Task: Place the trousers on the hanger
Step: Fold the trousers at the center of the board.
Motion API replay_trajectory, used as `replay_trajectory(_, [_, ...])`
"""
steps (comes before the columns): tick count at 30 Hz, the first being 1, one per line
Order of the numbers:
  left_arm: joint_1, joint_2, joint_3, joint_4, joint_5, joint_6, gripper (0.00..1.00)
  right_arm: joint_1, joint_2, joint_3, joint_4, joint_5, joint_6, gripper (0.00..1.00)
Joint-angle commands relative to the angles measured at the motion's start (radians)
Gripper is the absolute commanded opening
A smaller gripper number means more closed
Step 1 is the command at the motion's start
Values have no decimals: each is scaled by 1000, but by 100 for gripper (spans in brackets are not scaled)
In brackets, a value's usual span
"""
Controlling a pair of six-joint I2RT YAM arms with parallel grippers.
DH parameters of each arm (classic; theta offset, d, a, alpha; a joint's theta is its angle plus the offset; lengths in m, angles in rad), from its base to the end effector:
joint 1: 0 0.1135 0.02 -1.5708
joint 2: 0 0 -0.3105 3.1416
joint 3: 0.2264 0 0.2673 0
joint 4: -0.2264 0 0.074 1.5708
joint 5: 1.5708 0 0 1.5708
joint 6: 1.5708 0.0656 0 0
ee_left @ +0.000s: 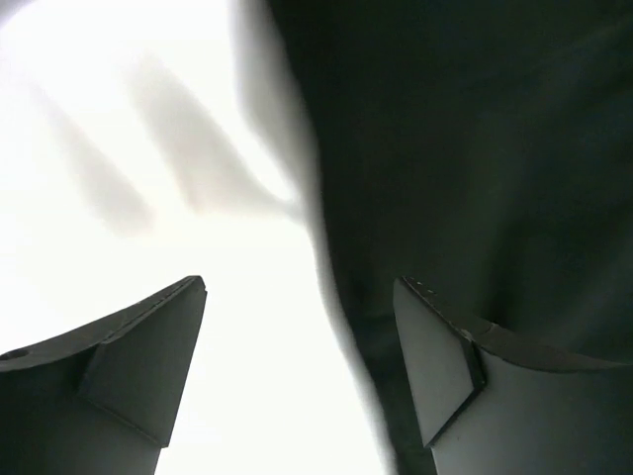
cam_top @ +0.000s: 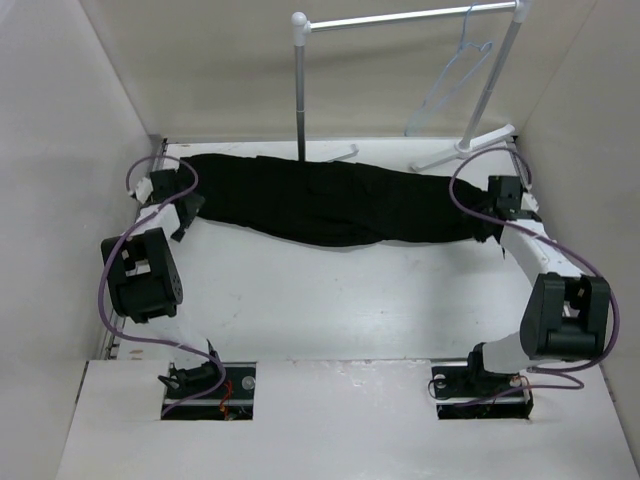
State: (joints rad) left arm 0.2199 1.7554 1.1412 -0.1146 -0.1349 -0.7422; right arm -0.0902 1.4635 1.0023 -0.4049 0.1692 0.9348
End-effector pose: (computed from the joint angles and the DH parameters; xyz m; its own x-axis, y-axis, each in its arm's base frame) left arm 0.4159 0.1020 0.2251 -0.2667 -0.7459 -0.6103 -0.6707 0.5984 -0.4382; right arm 0.3342 -0.0413 0.2544 -0.2918 0.8226 -0.4880 0.7276 0.5221 0.4449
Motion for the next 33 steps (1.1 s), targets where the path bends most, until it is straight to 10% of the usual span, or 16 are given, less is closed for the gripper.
replay_trajectory(1, [0,-68,-92,139,83,-71,76,4,-89,-105,78,-26,32,45])
replay_trajectory(9, [36,27,-98,259,123,-152,74,-38,-91,-209,155,-105,42,70])
replay_trajectory(13, [32,12,-147,335,159,-167,57,-87,-39,-194,190,-115,42,72])
replay_trajectory(16, [32,-43,-227,386,164,-186,43,-105,49,-154,218,-123,47,72])
replay_trajectory(24, [31,-120,-282,426,189,-232,71,-104,182,-93,261,-143,65,59])
replay_trajectory(33, [26,64,-161,461,204,-252,65,-104,225,-87,271,-146,76,41])
